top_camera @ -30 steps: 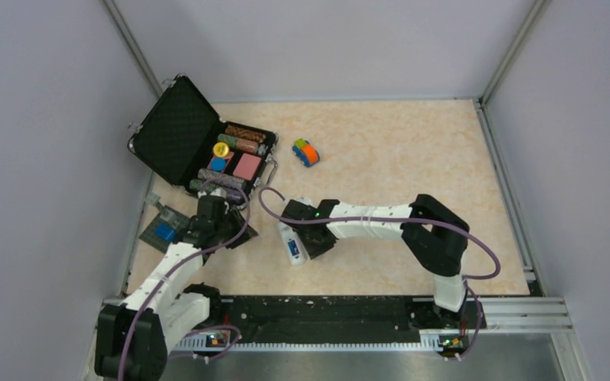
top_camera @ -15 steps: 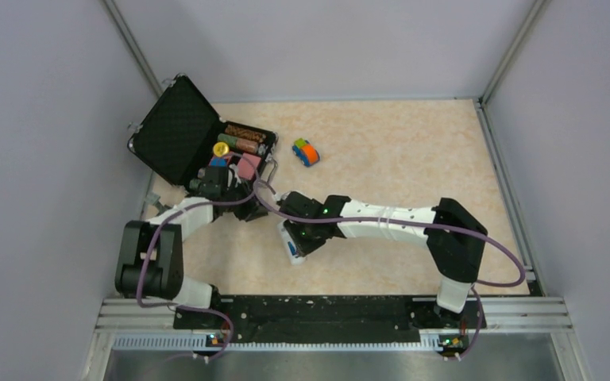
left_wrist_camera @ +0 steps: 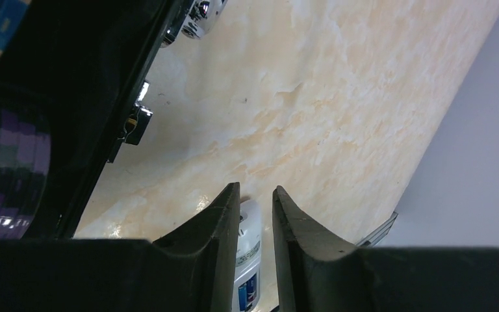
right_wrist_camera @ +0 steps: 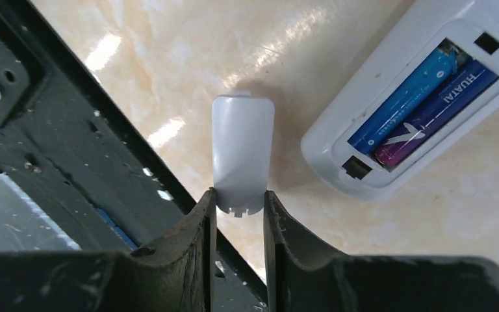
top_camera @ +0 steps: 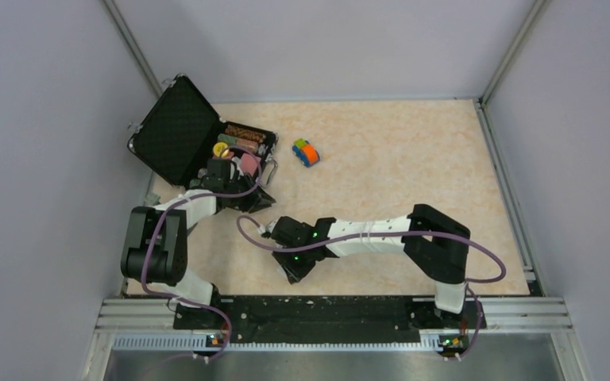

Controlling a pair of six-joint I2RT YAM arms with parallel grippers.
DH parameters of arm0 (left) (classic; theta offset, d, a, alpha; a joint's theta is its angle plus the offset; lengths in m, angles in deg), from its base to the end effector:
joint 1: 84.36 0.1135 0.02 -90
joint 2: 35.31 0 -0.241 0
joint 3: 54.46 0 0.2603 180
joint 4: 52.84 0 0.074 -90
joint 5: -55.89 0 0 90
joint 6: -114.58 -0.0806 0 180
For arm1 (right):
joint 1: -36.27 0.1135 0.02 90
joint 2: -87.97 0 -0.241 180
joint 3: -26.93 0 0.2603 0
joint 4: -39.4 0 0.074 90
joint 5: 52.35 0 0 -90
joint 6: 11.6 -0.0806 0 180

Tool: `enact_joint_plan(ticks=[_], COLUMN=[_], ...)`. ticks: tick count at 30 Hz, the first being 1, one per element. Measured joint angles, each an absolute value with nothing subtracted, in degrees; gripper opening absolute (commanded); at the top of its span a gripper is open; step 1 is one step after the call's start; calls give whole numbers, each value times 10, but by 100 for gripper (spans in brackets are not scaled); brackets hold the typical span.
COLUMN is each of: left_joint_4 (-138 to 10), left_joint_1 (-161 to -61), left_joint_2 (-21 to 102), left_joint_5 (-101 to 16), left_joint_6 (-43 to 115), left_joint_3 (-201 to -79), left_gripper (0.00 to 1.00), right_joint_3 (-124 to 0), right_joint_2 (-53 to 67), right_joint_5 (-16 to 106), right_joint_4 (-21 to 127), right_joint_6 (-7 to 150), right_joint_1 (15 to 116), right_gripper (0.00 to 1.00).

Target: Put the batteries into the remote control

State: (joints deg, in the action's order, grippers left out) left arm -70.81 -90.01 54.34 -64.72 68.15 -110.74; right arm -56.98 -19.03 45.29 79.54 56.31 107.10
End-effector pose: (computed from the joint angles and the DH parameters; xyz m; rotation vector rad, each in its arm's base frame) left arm 0.3199 -0.0729 0.0994 -0.6000 2.5037 -1.0120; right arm 0.1210 0.3806 0.1045 -1.2169 2.5767 0.6225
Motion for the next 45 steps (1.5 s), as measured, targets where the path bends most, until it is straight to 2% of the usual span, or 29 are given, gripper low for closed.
enact_joint_plan(ticks=[16, 29, 37, 45], left_joint_4=[-713, -722, -765, -814], left_joint_1=[-893, -893, -874, -827], left_joint_2=[543, 540, 510, 467], left_joint_5=[-633, -629, -611, -612], left_joint_6=[679, 679, 670, 662], left_joint_3=[-1107, -1100, -1102, -1127], left_gripper=[30, 30, 30, 30], right_joint_3=[-523, -521, -633, -753], right_joint_2=[-179, -152, -140, -224], right_joint_5=[390, 390, 390, 364], right_joint_4=[743, 800, 916, 1022], right_joint_6=[547, 595, 640, 675], right_joint_1=[1059, 1045, 1030, 1019], right_gripper=[5, 5, 6, 6])
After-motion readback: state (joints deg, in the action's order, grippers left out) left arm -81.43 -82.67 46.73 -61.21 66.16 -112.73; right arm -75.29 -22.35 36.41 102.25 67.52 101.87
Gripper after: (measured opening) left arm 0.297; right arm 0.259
